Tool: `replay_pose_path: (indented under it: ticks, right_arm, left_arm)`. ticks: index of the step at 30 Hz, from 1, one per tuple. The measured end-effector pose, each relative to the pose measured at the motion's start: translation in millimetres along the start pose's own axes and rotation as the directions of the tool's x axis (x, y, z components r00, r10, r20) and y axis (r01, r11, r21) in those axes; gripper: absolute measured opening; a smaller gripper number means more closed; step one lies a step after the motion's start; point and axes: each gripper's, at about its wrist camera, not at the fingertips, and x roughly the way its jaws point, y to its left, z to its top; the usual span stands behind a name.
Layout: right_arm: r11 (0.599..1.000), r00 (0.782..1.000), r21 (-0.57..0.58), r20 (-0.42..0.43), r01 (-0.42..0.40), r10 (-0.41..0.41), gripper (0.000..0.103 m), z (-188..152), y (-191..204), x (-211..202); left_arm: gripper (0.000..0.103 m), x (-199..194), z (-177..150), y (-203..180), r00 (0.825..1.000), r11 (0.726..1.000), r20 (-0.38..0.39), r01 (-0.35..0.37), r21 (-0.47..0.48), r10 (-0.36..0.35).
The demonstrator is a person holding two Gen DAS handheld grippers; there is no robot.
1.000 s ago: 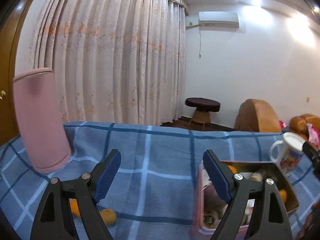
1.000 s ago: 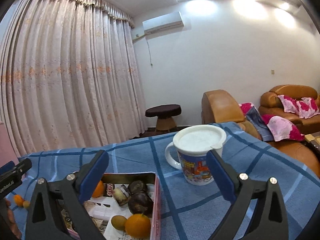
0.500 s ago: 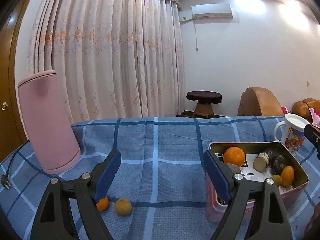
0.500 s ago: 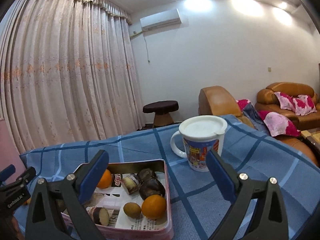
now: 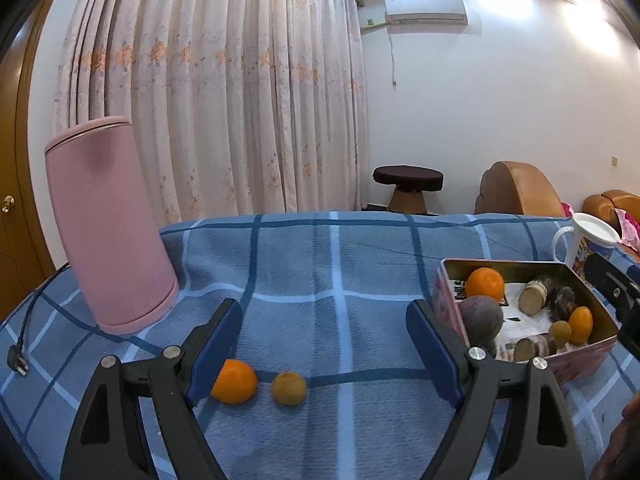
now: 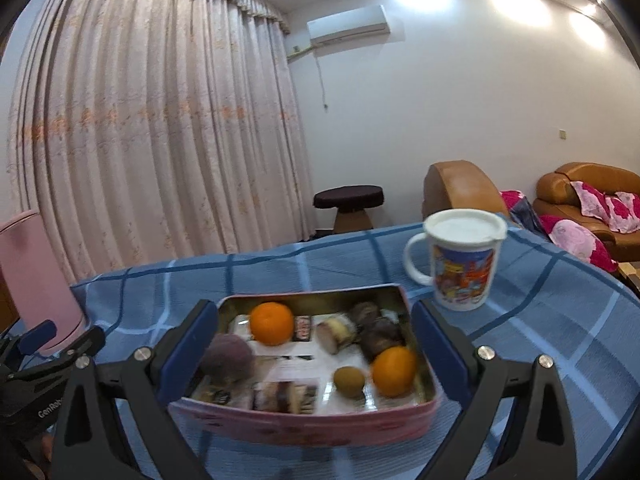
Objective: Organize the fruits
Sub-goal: 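Move both grippers back from the tin toward the orange and kiwi by the kettle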
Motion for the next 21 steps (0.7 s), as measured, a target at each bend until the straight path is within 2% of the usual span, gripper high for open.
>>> replay_pose_path:
  ticks: [11, 17, 21]
  right_arm:
    - [0.996, 0.996, -0.043, -0.04, -0.084, 0.082, 0.087, -6.9, 56.8, 7.3]
    - [0.991, 0.991, -0.057, -0.063, -0.123, 0.119, 0.086, -10.5, 81.0, 14.4]
    - [0.984, 0.984, -0.085, -0.098, -0.159, 0.15, 0.085, -14.2, 99.4, 21.0]
  left_arm:
    - [0.085, 9.1, -3.0, 40.5, 0.998, 0.999, -0.051, -0.027, -0.033, 0.025]
    - [0.085, 21.2, -2.9, 74.8, 0.992, 0.995, -0.086, -0.092, -0.045, 0.088]
    - [0.085, 35.5, -4.8, 109.5, 0.977, 0.981, -0.153, -0.164, -0.101, 0.148]
